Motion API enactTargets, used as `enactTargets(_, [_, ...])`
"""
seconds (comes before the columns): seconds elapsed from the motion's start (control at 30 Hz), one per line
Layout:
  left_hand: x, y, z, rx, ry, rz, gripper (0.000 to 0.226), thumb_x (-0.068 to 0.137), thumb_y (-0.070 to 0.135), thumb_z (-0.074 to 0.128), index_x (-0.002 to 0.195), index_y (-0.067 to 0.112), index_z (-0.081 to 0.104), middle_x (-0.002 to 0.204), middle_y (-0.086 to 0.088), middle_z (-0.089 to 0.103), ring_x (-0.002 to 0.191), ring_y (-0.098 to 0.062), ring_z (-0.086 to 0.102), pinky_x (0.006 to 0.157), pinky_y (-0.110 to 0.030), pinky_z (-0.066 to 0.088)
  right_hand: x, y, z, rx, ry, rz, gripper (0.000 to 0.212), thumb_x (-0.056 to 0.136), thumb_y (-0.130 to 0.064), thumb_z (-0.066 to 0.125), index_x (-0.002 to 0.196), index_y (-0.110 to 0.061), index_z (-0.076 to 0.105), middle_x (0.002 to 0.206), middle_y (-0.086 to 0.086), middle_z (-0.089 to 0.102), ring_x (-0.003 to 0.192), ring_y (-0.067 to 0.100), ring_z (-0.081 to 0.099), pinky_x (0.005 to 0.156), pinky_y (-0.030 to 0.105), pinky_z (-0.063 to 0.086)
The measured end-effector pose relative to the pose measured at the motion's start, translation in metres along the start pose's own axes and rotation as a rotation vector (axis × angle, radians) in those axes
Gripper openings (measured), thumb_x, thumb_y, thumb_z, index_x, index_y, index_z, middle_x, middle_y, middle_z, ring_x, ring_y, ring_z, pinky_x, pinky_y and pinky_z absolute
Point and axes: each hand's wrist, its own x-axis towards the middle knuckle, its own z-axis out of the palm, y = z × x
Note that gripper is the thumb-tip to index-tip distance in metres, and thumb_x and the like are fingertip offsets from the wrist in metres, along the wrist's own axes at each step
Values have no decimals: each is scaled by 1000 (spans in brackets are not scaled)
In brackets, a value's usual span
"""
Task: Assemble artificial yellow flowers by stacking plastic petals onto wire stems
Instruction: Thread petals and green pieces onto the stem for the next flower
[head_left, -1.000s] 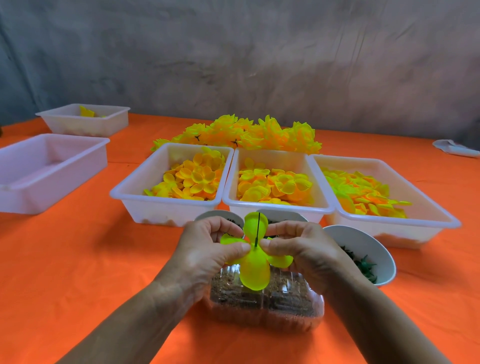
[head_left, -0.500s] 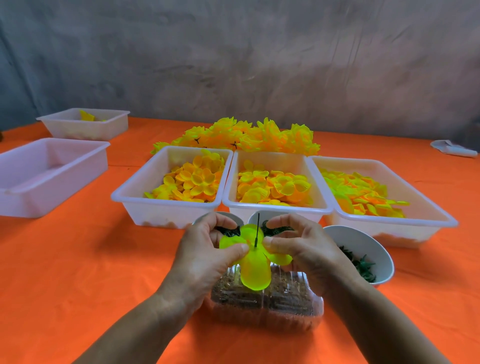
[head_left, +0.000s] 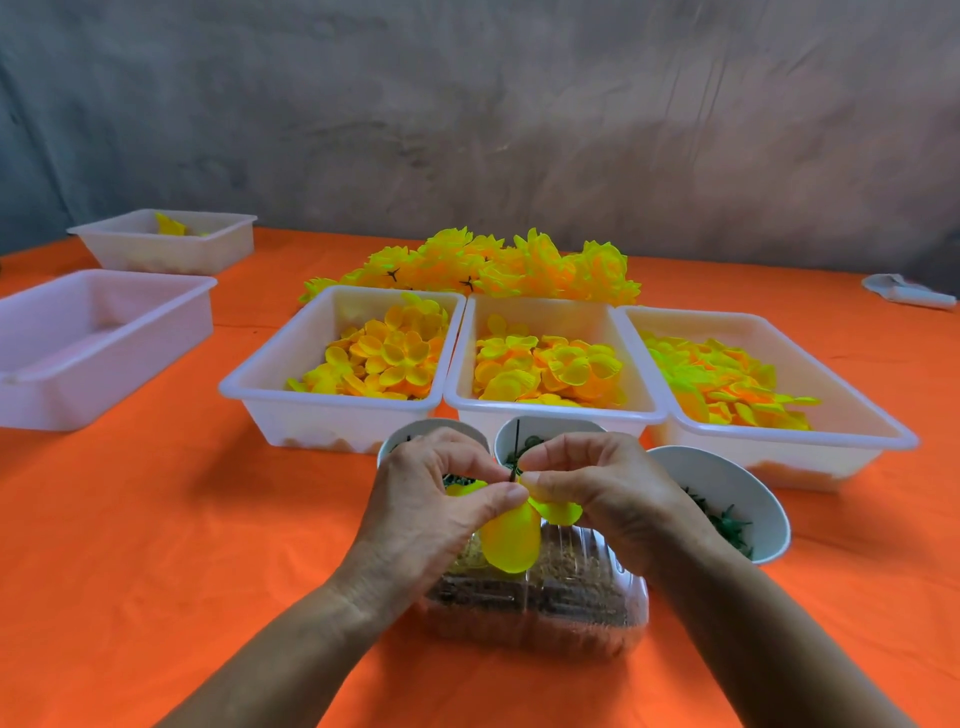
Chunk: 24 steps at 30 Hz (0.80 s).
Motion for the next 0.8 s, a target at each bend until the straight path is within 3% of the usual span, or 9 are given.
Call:
enactTargets(0.13, [-2, -3, 3, 46, 38, 41, 23, 62, 17, 86, 58, 31, 67, 77, 15, 65, 79, -1, 60, 73, -12, 43, 5, 1, -1, 21, 3, 21, 16, 74, 6, 71, 68, -8, 66, 51, 0, 63, 44, 8, 57, 45, 17, 48])
enactTargets(0.27, [-3, -2, 3, 61, 47, 52, 25, 61, 17, 86, 55, 30, 66, 78, 16, 65, 78, -2, 62, 72, -16, 46, 5, 1, -3, 10, 1, 26, 14, 73, 2, 73, 70, -10, 67, 55, 0, 64, 47, 9, 58, 52, 23, 47])
enactTargets(0.47, [5, 5, -1, 110, -25, 96, 34, 61, 8, 85, 50, 27, 60, 72, 7, 66, 72, -1, 61, 71, -14, 45, 21, -1, -17, -167, 119, -109, 21, 79, -1, 71, 65, -17, 68, 53, -8, 61, 44, -5, 53, 40, 10, 38])
enactTargets(0.53, [8, 6, -2, 105, -56, 106, 34, 61, 7, 85, 50, 26, 60, 71, 7, 67, 71, -1, 62, 70, -11, 43, 36, -3, -27, -229, 207, -185, 21, 79, -4, 71, 67, -20, 69, 59, -8, 64, 51, -2, 55, 45, 10, 38])
enactTargets(0.67, [11, 4, -3, 52, -88, 71, 29, 61, 5, 85, 51, 20, 63, 70, 8, 68, 71, 0, 63, 69, -7, 41, 83, -7, -42, -367, 334, -258, 18, 79, -5, 70, 70, -20, 70, 75, 2, 70, 70, 13, 61, 63, 23, 44])
enactTargets(0.8, [13, 1, -4, 20, -125, 48, 23, 62, 6, 85, 53, 17, 68, 72, 9, 70, 71, 0, 64, 70, -7, 42, 140, -3, -35, -753, 301, -228, 15, 81, -9, 66, 93, -14, 74, 101, 8, 72, 92, 20, 64, 76, 26, 46])
